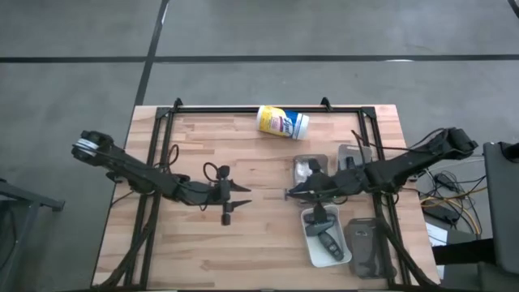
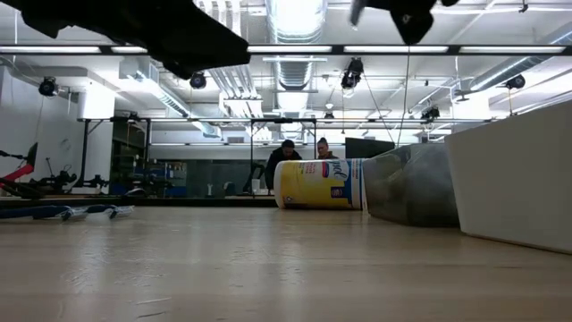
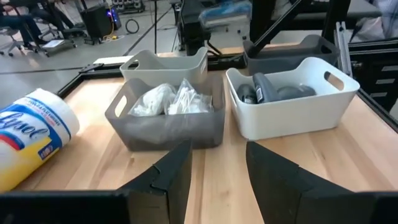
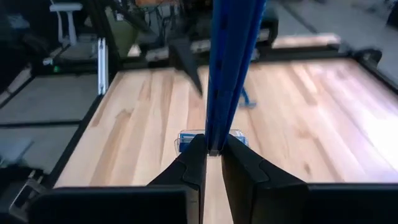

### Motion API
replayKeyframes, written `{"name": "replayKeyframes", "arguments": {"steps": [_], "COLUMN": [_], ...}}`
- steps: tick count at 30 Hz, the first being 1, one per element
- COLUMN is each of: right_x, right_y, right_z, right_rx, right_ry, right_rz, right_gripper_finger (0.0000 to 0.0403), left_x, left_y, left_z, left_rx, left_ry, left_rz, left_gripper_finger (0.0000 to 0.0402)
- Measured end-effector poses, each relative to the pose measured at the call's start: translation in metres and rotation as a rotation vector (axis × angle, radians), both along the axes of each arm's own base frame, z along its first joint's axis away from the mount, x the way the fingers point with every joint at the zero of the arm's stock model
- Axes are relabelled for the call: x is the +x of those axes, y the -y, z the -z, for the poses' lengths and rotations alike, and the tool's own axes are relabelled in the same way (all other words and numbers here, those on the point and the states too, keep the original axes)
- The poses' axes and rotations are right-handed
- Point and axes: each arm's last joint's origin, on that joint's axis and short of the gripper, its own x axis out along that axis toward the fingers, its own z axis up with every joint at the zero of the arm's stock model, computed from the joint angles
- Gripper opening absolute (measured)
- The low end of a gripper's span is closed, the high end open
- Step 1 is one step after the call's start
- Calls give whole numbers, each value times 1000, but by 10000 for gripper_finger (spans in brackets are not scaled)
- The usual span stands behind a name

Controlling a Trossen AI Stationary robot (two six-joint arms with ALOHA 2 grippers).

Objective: Pick & Place Travel size toiletries
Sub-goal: Put the bottom razor into the bottom black bin

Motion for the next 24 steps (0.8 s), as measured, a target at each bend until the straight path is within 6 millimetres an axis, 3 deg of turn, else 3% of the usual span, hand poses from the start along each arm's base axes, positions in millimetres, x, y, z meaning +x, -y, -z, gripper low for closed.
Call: {"name": "replayKeyframes", "arguments": {"steps": [14, 24], "right_x": [-53, -89], "right_y": [-2, -7], "right_z": [-8, 0], "right_rx": [144, 263], "right_ry": [-197, -417], "right_rz": [0, 22], "right_gripper_finger": [34, 37], "left_x": [-37, -37], "left_y": [-11, -11], "left_z": [10, 14], "left_rx": [-143, -149], "left_ry": [26, 19], "left_rz": [-16, -19], "left_gripper_finger": [156, 156]}}
